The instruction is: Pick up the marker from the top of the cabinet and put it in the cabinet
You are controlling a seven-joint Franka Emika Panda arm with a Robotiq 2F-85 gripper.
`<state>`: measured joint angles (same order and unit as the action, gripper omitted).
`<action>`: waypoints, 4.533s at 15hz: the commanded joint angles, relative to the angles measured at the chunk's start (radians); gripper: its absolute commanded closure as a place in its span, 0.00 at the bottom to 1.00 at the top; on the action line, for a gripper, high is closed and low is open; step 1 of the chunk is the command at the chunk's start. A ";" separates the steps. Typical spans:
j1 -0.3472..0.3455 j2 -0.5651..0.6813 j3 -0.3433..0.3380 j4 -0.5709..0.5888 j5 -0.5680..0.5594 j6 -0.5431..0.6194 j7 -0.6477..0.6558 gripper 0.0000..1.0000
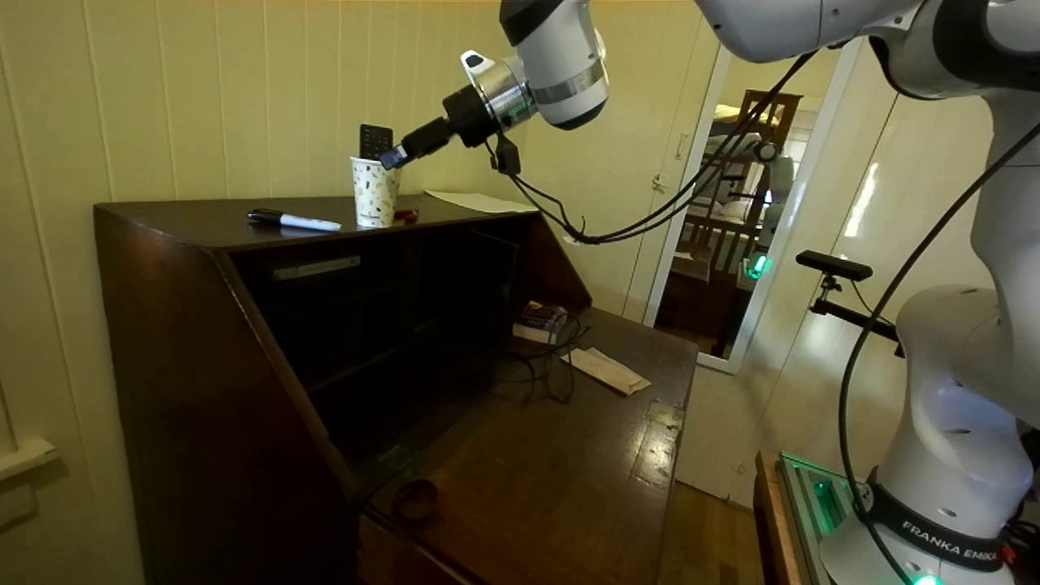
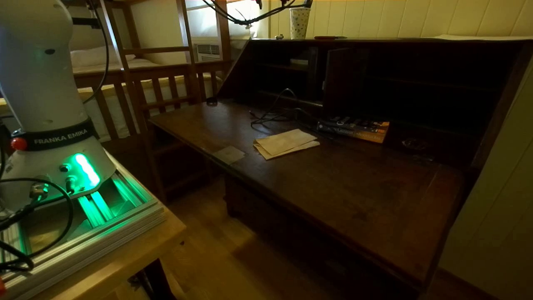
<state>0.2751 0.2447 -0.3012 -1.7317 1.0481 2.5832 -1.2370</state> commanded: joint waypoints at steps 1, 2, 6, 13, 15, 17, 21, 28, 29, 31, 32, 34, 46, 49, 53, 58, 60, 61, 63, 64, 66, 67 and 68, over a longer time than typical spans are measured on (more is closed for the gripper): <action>0.009 -0.035 0.004 -0.055 0.014 0.050 -0.026 0.00; 0.010 -0.025 0.006 -0.054 0.016 0.067 -0.030 0.00; 0.001 0.040 0.032 -0.011 0.041 0.068 -0.079 0.00; -0.007 0.183 0.060 0.121 0.029 0.106 -0.131 0.00; -0.008 0.233 0.061 0.174 0.022 0.125 -0.113 0.00; -0.012 0.281 0.064 0.230 0.020 0.121 -0.100 0.00; -0.018 0.368 0.065 0.341 0.026 0.115 -0.063 0.00; -0.013 0.445 0.046 0.455 -0.008 0.085 0.062 0.00; -0.101 0.428 0.173 0.448 -0.134 0.113 0.131 0.00; -0.130 0.429 0.213 0.451 -0.229 0.104 0.212 0.00; -0.151 0.423 0.235 0.447 -0.290 0.080 0.269 0.00; -0.192 0.429 0.286 0.454 -0.379 0.083 0.346 0.05; -0.360 0.445 0.502 0.476 -0.636 0.003 0.553 0.88; -0.378 0.409 0.515 0.447 -0.652 -0.001 0.565 0.91; -0.494 0.265 0.633 0.328 -0.566 -0.108 0.414 0.91; -0.658 0.021 0.701 0.147 -0.437 -0.497 0.282 0.91; -0.686 -0.079 0.671 0.079 -0.436 -0.670 0.322 0.90; -0.605 -0.138 0.543 0.039 -0.422 -0.746 0.336 0.91; -0.561 -0.245 0.452 -0.066 -0.503 -0.750 0.397 0.91; -0.537 -0.288 0.413 -0.115 -0.529 -0.719 0.418 0.91; -0.493 -0.367 0.355 -0.216 -0.589 -0.636 0.452 0.91; -0.472 -0.396 0.337 -0.268 -0.613 -0.578 0.481 0.91; -0.456 -0.432 0.321 -0.320 -0.641 -0.528 0.509 0.91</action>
<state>-0.2474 -0.0499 0.0734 -1.8568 0.4795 1.9090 -0.8108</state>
